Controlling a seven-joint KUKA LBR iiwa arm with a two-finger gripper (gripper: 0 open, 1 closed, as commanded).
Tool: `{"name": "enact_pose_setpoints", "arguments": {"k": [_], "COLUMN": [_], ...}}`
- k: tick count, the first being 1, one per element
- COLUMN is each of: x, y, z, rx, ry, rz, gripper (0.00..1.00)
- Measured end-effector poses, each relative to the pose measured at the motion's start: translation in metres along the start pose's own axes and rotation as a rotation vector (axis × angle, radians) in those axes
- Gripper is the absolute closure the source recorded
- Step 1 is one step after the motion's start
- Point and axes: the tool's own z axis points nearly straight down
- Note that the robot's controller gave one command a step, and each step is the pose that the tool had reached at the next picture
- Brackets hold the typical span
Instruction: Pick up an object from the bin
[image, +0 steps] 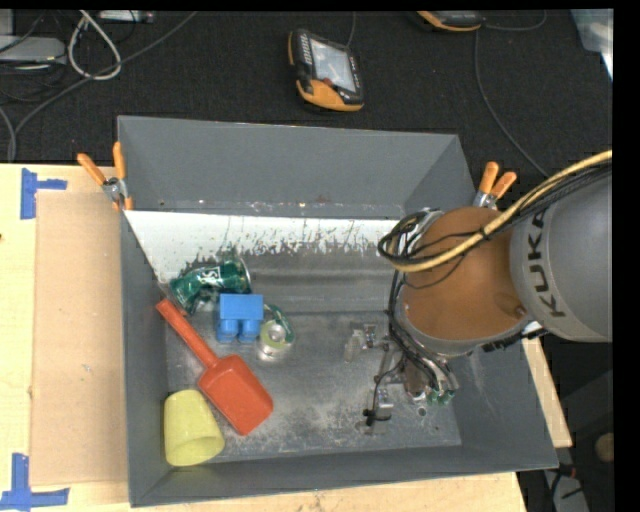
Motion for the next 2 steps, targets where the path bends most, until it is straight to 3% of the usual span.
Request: {"name": "enact_pose_setpoints", "arguments": {"k": [1, 2], "x": [0.011, 0.016], "y": [0.124, 0.008], "z": [0.087, 0.07], "rx": [-0.001, 0.002], "ry": [0.001, 0.001], "rz": [-0.002, -0.028], "gripper": [0.0, 0.0]}}
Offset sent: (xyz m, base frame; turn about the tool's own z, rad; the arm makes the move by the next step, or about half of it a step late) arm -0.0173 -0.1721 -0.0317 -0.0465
